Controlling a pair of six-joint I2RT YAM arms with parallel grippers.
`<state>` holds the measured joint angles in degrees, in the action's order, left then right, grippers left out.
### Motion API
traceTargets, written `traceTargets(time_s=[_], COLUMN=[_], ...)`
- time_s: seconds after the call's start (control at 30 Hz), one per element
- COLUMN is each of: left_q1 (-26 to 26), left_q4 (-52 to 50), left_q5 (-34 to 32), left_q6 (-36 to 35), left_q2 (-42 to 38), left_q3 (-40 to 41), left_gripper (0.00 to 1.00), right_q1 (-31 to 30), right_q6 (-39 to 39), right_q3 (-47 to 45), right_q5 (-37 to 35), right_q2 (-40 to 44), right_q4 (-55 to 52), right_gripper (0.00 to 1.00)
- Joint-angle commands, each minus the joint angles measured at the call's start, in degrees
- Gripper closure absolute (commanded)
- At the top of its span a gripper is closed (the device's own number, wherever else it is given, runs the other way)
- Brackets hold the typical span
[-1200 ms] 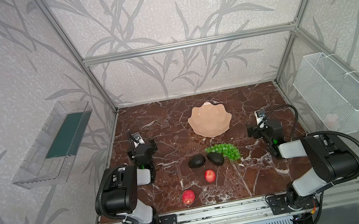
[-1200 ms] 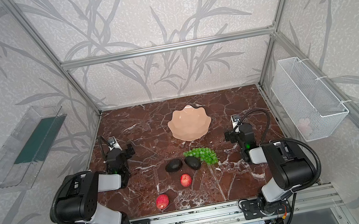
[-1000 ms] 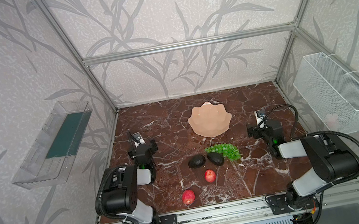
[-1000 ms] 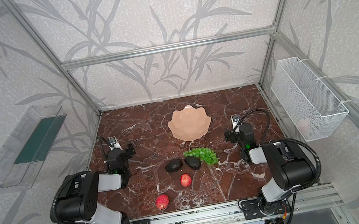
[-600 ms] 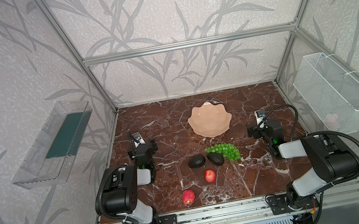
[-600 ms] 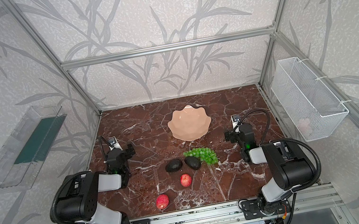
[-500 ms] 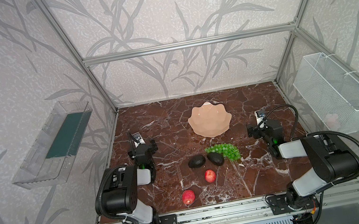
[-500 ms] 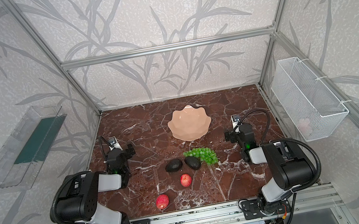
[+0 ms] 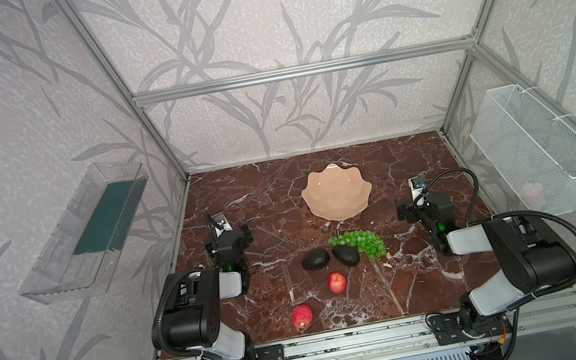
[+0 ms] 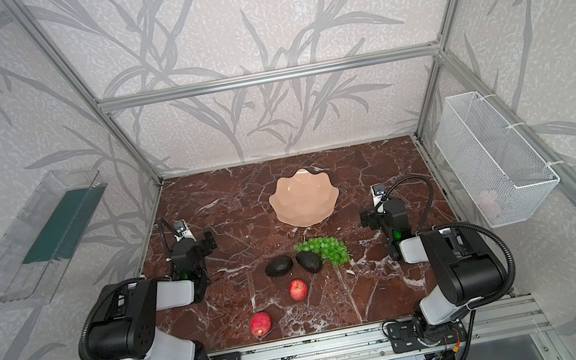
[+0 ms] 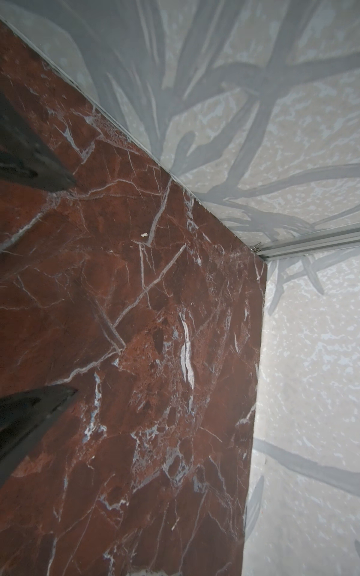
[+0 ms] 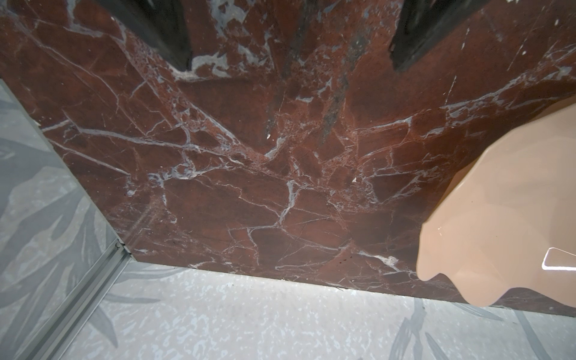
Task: Arrange fruit in a fruit bowl
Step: Pick up the fruit from the bottom-center of the table.
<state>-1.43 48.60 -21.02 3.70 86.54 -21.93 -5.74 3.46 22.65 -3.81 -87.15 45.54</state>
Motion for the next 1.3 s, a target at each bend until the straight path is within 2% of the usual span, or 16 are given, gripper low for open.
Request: traceTargets(time_s=[0.0,0.07,0.1,0.13,0.2,0.27,0.3,0.43,0.53,0.73,0.8,0.97,1.27], left_q1=[0.11,0.22,0.03,0.13,0.19,0.18,0.11,-0.51,-3.88,-22.13,-26.42,-32.58,-42.49], left_q4=[-24.35,-36.71,-42.27,-47.36,-49.71,-56.22,-64.46,-94.30,-104.06,-108.53,-108.60,-109.31,-97.94], left_q5=[-5.88,-3.73,-1.77,1.68,9.67,17.14,18.68,26.08,30.02,27.81,27.93,28.74,30.63], left_q6=[4.80,9.45,13.71,16.87,18.36,20.13,22.33,25.12,29.98,45.47,49.60,52.18,56.05], left_q2=[-8.40,-11.57,-13.52,-15.92,-20.89,-24.91,-26.10,-26.07,-28.17,-36.03,-39.00,-40.12,-28.05], left_q3=[-10.61,-16.67,-19.23,-20.95,-20.43,-21.40,-24.11,-33.99,-32.75,-25.56,-23.15,-21.29,-18.23], left_gripper=[0.03,0.01,0.01,0.01,0.01,0.09,0.13,0.14,0.16,0.17,0.16,0.15,0.12], right_q1=[-0.85,-0.86,-0.65,0.22,3.23,3.55,3.31,1.22,-0.20,-1.02,-1.36,-1.82,-2.08], right_q6=[-1.72,-9.36,-19.47,-26.36,-25.91,-25.72,-25.49,-21.58,-20.20,-20.51,-20.73,-20.91,-22.06], right_q3=[9.50,17.22,20.30,22.56,23.13,21.15,21.22,27.43,28.23,28.64,28.26,29.19,27.23], right_q5=[-4.48,-5.78,-8.55,-7.61,6.20,10.99,12.50,10.62,9.29,8.99,8.94,9.17,8.74], right_q2=[8.38,12.82,14.34,15.72,17.43,18.83,19.39,18.76,17.61,15.36,15.52,13.49,14.28], right_q4=[-19.33,-34.05,-38.50,-43.56,-44.10,-40.61,-41.28,-56.23,-60.98,-63.94,-62.95,-62.96,-62.41], right_gripper=[0.01,0.01,0.00,0.00,0.01,0.01,0.01,0.01,0.01,0.01,0.01,0.01,0.01])
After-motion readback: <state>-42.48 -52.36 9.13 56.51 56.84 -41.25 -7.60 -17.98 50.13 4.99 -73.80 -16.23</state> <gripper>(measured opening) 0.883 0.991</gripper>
